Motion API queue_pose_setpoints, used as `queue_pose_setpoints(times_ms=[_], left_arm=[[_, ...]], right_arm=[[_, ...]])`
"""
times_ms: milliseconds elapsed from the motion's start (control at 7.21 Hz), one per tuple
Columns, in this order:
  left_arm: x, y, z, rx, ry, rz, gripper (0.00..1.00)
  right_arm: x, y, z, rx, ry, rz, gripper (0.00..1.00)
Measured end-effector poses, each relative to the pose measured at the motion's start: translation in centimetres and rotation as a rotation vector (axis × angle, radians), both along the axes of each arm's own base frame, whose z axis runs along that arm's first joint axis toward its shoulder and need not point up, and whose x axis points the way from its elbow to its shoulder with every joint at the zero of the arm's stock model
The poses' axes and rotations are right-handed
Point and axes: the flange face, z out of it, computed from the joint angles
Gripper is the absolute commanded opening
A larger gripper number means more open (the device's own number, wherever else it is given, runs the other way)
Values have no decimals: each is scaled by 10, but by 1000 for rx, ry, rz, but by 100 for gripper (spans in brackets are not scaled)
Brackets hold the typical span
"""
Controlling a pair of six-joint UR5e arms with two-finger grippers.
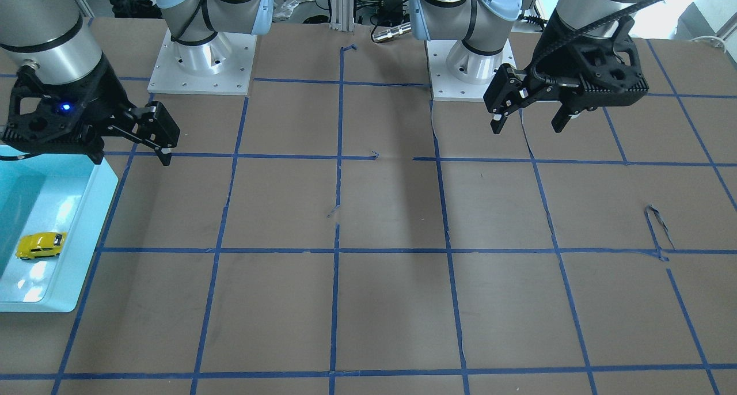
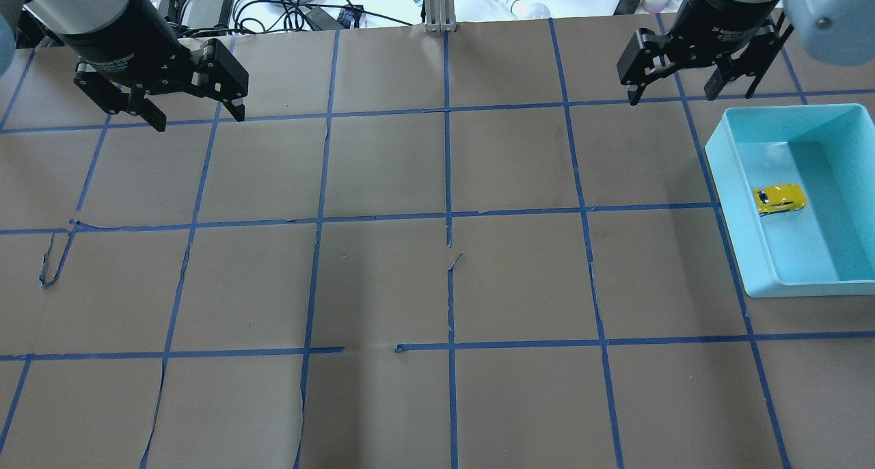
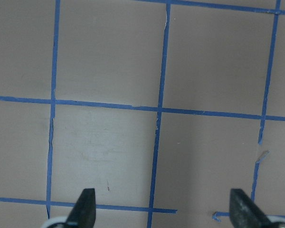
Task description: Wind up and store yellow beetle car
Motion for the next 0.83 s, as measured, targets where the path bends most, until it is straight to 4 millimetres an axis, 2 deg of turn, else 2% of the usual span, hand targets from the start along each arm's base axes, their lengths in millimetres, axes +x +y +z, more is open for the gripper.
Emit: queue_pose_setpoints(times_ms=[416, 832], left_arm=[[-1, 5, 6, -11, 8, 2, 100], [0, 5, 5, -7, 1, 5, 100]], right_arm=[[9, 37, -9, 12, -8, -108, 100], [27, 53, -6, 8, -1, -99, 100]])
